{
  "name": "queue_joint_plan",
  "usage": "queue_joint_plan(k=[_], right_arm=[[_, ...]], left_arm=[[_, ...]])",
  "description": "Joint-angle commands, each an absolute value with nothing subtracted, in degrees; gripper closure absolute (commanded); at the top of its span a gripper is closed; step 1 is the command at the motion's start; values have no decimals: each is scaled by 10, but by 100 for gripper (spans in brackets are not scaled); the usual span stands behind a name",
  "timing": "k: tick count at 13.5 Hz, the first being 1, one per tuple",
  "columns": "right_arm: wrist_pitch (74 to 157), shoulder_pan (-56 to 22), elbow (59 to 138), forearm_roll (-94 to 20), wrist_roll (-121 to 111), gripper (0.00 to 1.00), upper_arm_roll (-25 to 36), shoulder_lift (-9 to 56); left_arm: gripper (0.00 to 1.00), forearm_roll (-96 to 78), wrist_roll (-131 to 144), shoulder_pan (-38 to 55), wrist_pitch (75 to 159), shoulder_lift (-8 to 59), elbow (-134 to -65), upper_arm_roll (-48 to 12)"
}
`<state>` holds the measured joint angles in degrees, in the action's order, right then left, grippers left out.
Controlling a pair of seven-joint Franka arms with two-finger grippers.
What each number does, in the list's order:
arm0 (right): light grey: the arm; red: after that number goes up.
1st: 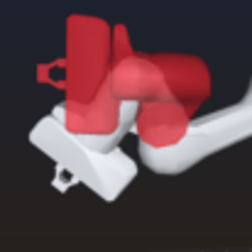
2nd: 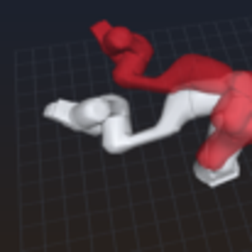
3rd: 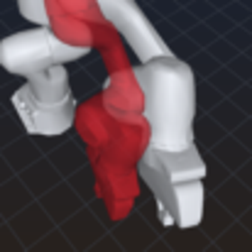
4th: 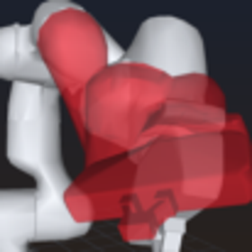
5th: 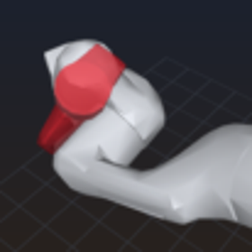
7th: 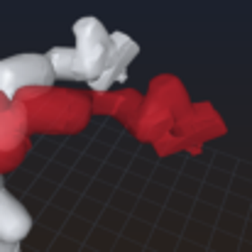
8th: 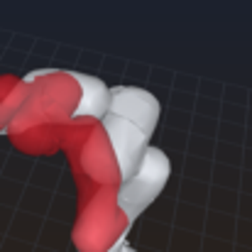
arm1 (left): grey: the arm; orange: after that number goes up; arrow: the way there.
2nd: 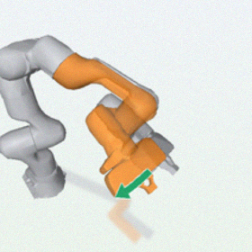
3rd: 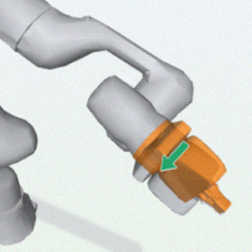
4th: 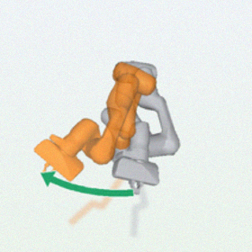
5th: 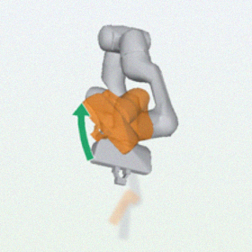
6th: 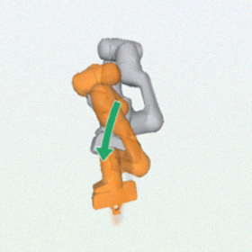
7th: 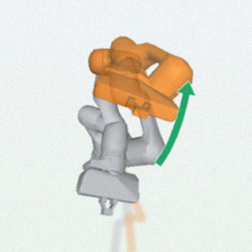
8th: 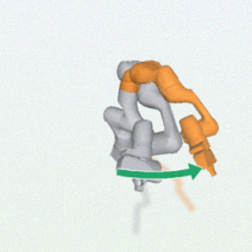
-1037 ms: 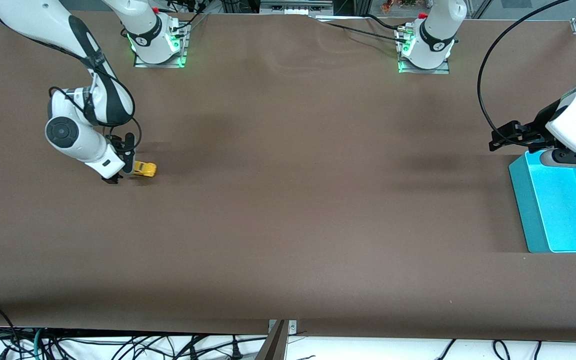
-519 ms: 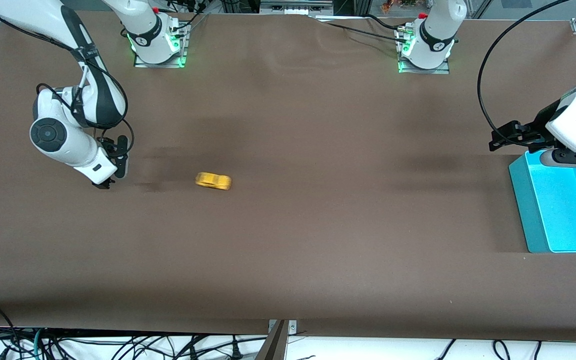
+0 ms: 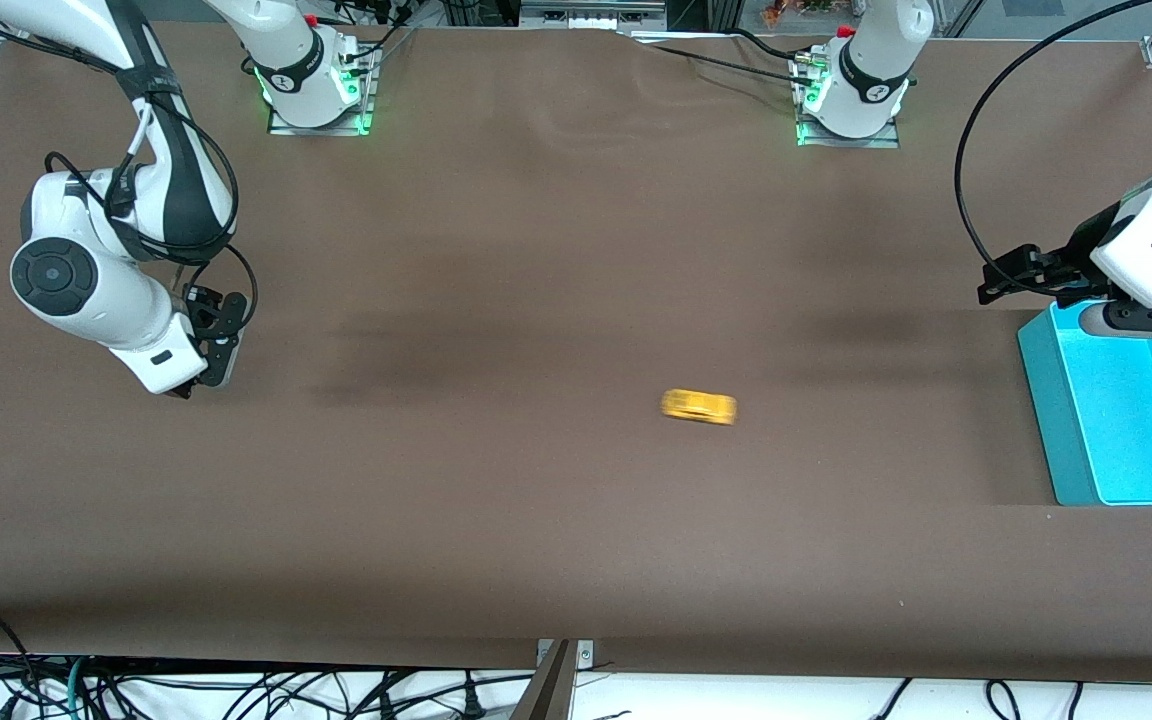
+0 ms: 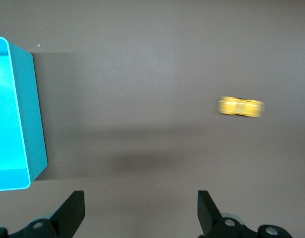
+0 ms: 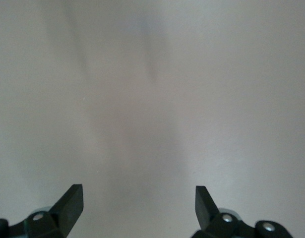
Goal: Wind and store yellow beetle car
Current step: 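Open the right gripper, releasing the car to roll toward the cyan bin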
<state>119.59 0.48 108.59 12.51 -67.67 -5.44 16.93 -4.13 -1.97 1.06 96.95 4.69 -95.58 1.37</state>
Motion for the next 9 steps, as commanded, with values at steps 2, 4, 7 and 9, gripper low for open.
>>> queue_joint_plan(k=[2, 4, 7, 9], right_arm=[[1299, 9, 1055, 43, -659, 0, -68, 178], [1304, 9, 1055, -27, -653, 0, -65, 164], [1255, 8, 1053, -33, -559, 0, -61, 138], [1211, 8, 1053, -28, -464, 0, -61, 114]], left_arm=[[0, -24, -87, 11, 969, 76, -933, 11], [0, -23, -154, 14, 969, 86, -933, 12], [0, -22, -262, 8, 969, 97, -933, 13], [0, -11, -379, 1, 972, 112, -933, 18]])
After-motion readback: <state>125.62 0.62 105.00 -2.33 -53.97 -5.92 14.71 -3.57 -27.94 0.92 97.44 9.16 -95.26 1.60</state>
